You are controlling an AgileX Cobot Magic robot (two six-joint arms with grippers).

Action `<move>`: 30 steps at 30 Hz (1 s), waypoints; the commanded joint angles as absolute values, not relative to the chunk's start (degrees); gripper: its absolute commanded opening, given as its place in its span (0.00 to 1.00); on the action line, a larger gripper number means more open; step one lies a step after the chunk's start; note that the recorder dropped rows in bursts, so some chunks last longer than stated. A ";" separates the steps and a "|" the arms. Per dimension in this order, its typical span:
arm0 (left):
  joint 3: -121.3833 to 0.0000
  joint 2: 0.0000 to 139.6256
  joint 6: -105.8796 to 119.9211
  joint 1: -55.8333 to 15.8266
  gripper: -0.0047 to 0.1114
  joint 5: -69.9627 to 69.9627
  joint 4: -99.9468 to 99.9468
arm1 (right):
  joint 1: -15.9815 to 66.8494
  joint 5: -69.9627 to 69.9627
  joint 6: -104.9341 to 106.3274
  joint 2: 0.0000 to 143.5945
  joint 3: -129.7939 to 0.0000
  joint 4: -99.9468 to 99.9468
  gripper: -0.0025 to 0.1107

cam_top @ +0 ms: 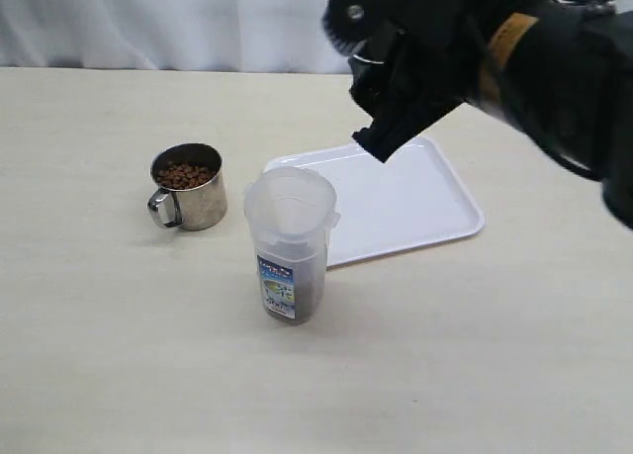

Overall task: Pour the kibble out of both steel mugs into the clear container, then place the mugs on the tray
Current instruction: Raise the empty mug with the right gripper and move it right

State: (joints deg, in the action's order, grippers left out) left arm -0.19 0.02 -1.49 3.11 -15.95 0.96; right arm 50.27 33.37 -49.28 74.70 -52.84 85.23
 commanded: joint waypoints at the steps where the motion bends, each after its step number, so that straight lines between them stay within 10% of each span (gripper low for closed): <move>1: 0.00 0.00 -1.78 2.63 0.04 -15.55 0.82 | 36.29 15.81 -69.37 70.84 -44.44 92.23 0.06; 6: 0.00 0.00 -1.78 2.63 0.04 -15.55 0.82 | 24.45 7.23 -90.19 70.44 -30.79 99.95 0.06; 30: 0.00 0.00 -1.78 2.63 0.04 -15.76 0.82 | 24.56 -2.69 -96.81 59.92 -36.88 99.95 0.06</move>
State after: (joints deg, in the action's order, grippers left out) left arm -0.19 0.02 -1.59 3.11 -15.95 0.96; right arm 24.74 -2.94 -94.68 61.20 -36.63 99.09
